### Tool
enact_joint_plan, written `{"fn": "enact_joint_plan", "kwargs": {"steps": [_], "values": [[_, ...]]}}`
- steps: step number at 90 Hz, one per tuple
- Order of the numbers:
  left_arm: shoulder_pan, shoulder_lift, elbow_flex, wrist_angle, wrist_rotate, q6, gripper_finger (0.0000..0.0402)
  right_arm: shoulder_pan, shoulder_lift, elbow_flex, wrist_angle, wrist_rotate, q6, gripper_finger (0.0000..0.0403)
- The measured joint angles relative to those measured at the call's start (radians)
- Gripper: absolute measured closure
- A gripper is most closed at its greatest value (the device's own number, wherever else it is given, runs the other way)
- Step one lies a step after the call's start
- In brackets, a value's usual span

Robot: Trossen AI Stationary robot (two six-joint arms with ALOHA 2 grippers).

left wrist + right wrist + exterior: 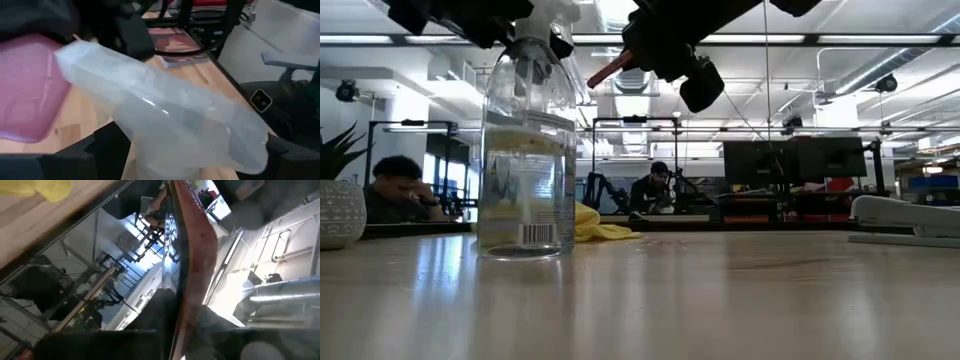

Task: Apply microfiber cloth
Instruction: Spray the front and back of the cellphone using the spray bottle

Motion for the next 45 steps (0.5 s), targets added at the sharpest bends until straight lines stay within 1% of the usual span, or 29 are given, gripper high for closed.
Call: {"fn": "enact_joint_plan", "kwargs": {"steps": [28, 45], "values": [[0.029, -0.03, 0.0, -0.114, -0.003, 0.082, 0.0127, 0.012, 0.0, -0.013, 0.0, -0.001, 0.015, 0.04], [0.059, -0.036, 0.004, -0.146, 0.005, 0.121, 0.0127, 0.012, 0.001, -0.024, -0.014, -0.009, 0.016, 0.04]]}}
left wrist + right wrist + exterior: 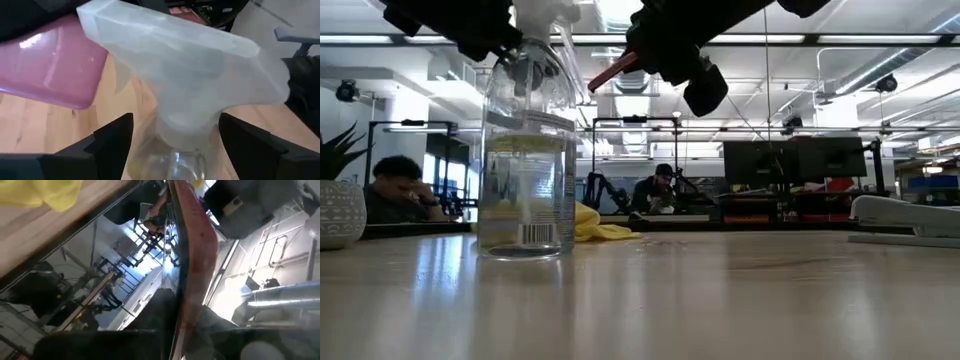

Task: Apply microfiber cloth
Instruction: Spray the front and back of the cellphone using the spray bottle

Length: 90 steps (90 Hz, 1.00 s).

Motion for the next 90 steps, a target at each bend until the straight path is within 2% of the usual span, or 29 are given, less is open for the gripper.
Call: {"fn": "enact_joint_plan", "kwargs": {"steps": [11, 34, 47, 80, 90], "values": [[0.043, -0.017, 0.039, -0.065, -0.007, 0.065, 0.0127, 0.0, 0.0, -0.003, -0.056, -0.011, 0.012, 0.04], [0.088, 0.024, 0.058, -0.045, 0.004, 0.146, 0.0127, 0.0, 0.004, -0.003, -0.066, -0.01, 0.023, 0.04], [0.08, 0.06, 0.057, -0.04, 0.076, 0.104, 0.0127, -0.003, 0.004, -0.003, -0.066, -0.011, 0.025, 0.04], [0.041, 0.069, 0.056, 0.058, 0.081, -0.028, 0.0127, -0.006, 0.004, -0.003, -0.061, -0.01, 0.079, 0.04], [0.021, 0.069, 0.056, 0.088, 0.052, -0.053, 0.0127, 0.001, 0.004, -0.003, -0.061, -0.01, 0.081, 0.04]]}}
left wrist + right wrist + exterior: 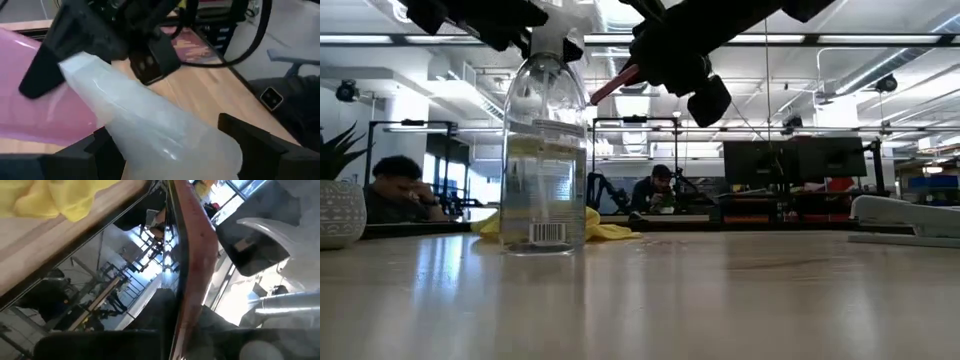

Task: Apply microfiber cloth
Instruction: Spray the front and back of the cellphone using the spray bottle

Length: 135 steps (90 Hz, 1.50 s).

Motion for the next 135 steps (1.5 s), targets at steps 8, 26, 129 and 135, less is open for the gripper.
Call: {"fn": "enact_joint_plan", "kwargs": {"steps": [8, 26, 129, 135], "values": [[-0.017, 0.0, 0.0, 0.008, -0.043, -0.022, 0.0127, 0.009, 0.0, -0.003, 0.0, 0.0, 0.0, 0.04], [-0.059, 0.0, 0.0, 0.031, -0.11, -0.093, 0.0127, 0.03, -0.001, -0.015, 0.0, 0.0, 0.023, 0.04], [-0.074, -0.068, 0.0, -0.131, -0.137, 0.037, 0.0127, 0.03, -0.002, -0.029, 0.0, 0.029, 0.049, 0.04], [-0.061, -0.075, 0.0, -0.154, -0.137, 0.063, 0.0127, 0.03, -0.002, -0.029, 0.0, 0.029, 0.049, 0.04]]}}
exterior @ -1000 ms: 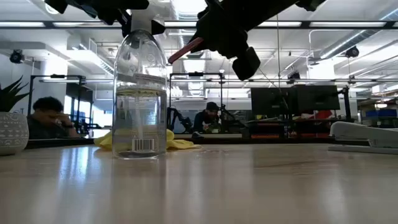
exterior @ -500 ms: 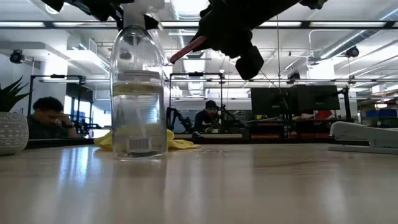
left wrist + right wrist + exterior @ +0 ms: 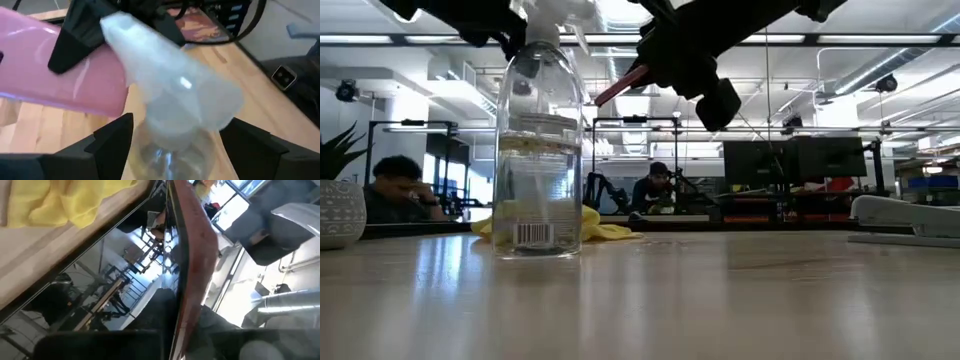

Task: Apply microfiber cloth
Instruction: Spray the front and back of the cellphone using the spray bottle

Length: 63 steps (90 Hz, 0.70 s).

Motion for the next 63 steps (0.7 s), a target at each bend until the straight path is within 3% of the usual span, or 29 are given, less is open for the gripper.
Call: {"fn": "enact_joint_plan", "kwargs": {"steps": [27, 48, 63], "values": [[0.044, -0.06, 0.002, -0.112, -0.129, 0.067, 0.0127, 0.0, 0.0, 0.0, -0.003, 0.0, 0.013, 0.04], [0.061, -0.061, 0.002, -0.15, -0.156, 0.074, 0.0127, -0.006, 0.0, 0.0, -0.002, -0.001, 0.012, 0.04], [0.084, -0.076, 0.001, -0.192, -0.27, 0.089, 0.0138, -0.007, 0.0, 0.0, -0.003, 0.001, 0.011, 0.04]]}}
